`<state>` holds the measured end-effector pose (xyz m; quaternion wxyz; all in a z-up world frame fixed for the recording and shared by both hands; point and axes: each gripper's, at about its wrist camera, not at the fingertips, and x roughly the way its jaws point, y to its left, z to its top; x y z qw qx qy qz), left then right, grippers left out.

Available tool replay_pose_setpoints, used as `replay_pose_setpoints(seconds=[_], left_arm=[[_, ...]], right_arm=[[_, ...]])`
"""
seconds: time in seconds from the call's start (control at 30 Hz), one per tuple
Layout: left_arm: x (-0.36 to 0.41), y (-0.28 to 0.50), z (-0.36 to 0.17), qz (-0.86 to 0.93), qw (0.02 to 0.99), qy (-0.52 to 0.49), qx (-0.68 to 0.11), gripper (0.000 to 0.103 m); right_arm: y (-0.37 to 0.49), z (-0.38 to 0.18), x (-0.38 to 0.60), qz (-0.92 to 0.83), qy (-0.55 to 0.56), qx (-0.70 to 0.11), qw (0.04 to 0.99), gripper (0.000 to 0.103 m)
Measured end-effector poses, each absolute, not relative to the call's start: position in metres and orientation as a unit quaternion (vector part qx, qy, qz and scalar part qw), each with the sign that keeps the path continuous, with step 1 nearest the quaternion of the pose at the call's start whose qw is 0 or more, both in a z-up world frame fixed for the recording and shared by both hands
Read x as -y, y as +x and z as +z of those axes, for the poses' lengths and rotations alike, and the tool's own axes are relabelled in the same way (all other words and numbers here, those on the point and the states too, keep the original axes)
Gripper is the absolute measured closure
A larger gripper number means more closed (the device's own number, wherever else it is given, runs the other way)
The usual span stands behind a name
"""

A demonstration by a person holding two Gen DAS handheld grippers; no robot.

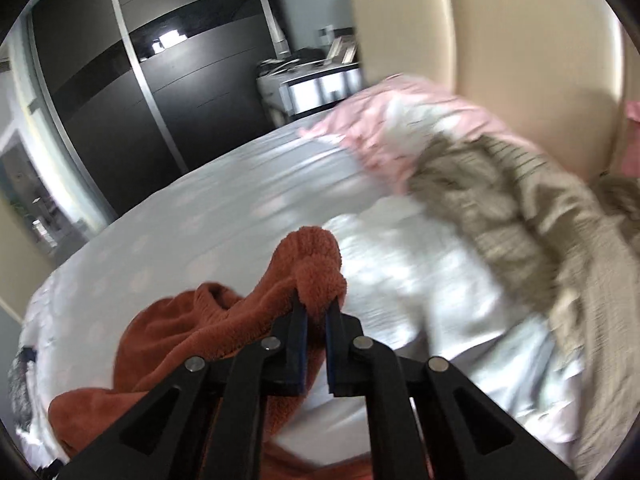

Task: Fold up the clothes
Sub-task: 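Grasp the fleece with the left gripper while the right gripper holds another edge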

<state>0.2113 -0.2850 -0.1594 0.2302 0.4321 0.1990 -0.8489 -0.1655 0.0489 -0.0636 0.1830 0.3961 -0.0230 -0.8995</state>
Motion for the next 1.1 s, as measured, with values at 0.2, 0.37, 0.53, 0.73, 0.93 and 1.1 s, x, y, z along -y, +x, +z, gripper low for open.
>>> replay_pose_setpoints(seconds=[0.2,0.37,0.53,0.73,0.93,1.1], left_arm=[[0.278,0.190,-0.150,-0.850,0.172,0.433,-0.246,0.023],[0.254,0.147,-0.145,-0.847,0.147,0.449,-0.243,0.023],[0.225,0.091,-0.156,-0.824,0.178,0.492,-0.219,0.023],[0.223,0.073,-0.188,-0.793,0.213,0.522,-0.231,0.045],[0.226,0.066,-0.190,-0.784,0.237,0.514,-0.256,0.074],[0.242,0.065,-0.172,-0.785,0.265,0.493,-0.266,0.080]], right_arm=[[-0.188,-0.062,-0.128,-0.909,0.405,0.032,0.093,0.097],[-0.187,-0.094,-0.157,-0.894,0.437,0.044,0.087,0.097],[-0.185,-0.103,-0.157,-0.888,0.446,0.018,0.110,0.097],[-0.187,-0.082,-0.146,-0.875,0.451,-0.054,0.168,0.097],[-0.193,-0.077,-0.139,-0.857,0.474,-0.086,0.181,0.097],[-0.192,-0.072,-0.131,-0.859,0.466,-0.103,0.185,0.097]])
